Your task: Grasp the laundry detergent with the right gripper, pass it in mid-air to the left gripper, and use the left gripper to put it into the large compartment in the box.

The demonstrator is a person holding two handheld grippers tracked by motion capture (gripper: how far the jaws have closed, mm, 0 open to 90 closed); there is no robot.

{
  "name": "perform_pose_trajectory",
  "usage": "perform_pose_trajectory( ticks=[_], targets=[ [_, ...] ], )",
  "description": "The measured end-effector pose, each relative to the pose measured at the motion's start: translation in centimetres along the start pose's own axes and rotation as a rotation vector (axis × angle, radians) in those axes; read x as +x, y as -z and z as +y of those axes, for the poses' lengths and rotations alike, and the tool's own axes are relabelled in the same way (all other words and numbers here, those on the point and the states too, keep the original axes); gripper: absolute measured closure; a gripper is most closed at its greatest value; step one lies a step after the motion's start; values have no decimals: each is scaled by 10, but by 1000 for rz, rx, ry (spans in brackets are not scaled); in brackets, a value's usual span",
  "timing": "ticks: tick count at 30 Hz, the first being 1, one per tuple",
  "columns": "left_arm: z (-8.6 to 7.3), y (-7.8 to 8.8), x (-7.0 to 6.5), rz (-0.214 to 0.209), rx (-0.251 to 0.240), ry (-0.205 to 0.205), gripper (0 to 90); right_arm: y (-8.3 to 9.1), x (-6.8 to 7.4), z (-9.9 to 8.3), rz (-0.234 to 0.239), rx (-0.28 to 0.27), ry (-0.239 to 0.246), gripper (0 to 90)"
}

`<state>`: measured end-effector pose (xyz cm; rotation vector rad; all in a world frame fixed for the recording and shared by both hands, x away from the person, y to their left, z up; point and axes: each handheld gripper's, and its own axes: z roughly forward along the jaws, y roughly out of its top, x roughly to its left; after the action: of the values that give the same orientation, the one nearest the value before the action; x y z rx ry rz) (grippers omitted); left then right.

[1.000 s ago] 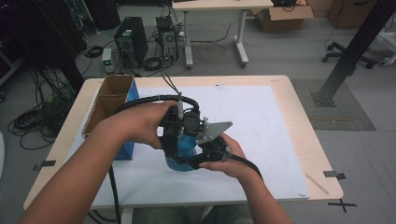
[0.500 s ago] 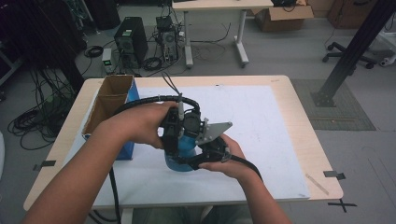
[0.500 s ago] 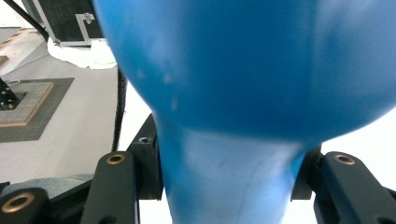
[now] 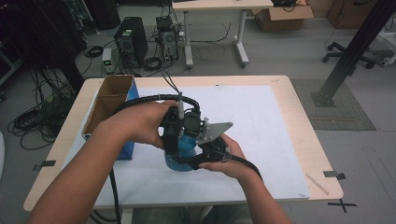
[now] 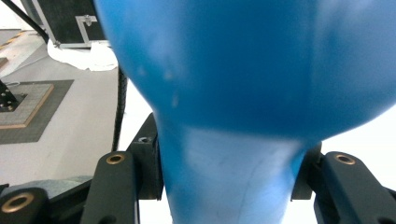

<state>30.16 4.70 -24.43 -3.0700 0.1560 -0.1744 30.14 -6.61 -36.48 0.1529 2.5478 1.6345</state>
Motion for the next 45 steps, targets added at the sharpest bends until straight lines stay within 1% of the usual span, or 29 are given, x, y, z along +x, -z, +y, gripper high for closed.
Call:
perform_pose_trajectory(
  ticks=[2,3,4,7,8,9,11,12,15,17,19,24,30,33,37,39,41,43,45],
  targets=[
    [0,2,0,2,3,-7,392,0,0,1,-2,-4,1,449],
    [0,2,1,2,0,-6,392,1,0,1,2,-9,-3,448],
    [0,2,1,2,-1,-5,392,1,1,1,10,-15,-18,446],
    [0,2,1,5,1,-3,392,1,1,1,1,-24,-18,438],
    [0,2,2,3,1,2,392,0,2,1,0,-28,-26,435],
    [-1,3,2,2,1,3,392,0,1,0,-1,-32,-18,429],
    [-1,3,2,0,4,4,391,0,2,0,5,-40,-27,409],
    [-1,3,2,2,-2,5,392,0,2,-1,5,-41,-28,395],
    [-2,4,3,4,5,14,392,1,2,-1,4,-39,-41,344],
    [-2,4,4,6,5,12,391,1,1,-2,-2,-36,-39,305],
    [-3,5,3,6,6,19,391,2,0,-4,-8,-35,-47,285],
    [-4,6,4,9,5,16,390,5,-1,-6,-27,-34,-55,195],
    [-5,8,3,7,8,17,390,9,-1,-4,-35,-29,-56,141],
    [-5,9,4,7,7,14,390,11,-1,-3,-35,-27,-57,130],
    [-5,9,3,7,2,13,390,11,-2,-3,-34,-30,-64,85],
    [-4,9,3,5,8,12,390,10,-1,-4,-35,-33,-71,52],
    [-4,9,3,3,10,13,390,10,-1,-4,-30,-39,-77,39],
    [-4,9,3,3,13,12,390,10,-1,-5,-17,-47,-81,8],
    [-4,9,3,3,15,14,390,11,0,-5,-11,-51,-82,2]
  ],
)
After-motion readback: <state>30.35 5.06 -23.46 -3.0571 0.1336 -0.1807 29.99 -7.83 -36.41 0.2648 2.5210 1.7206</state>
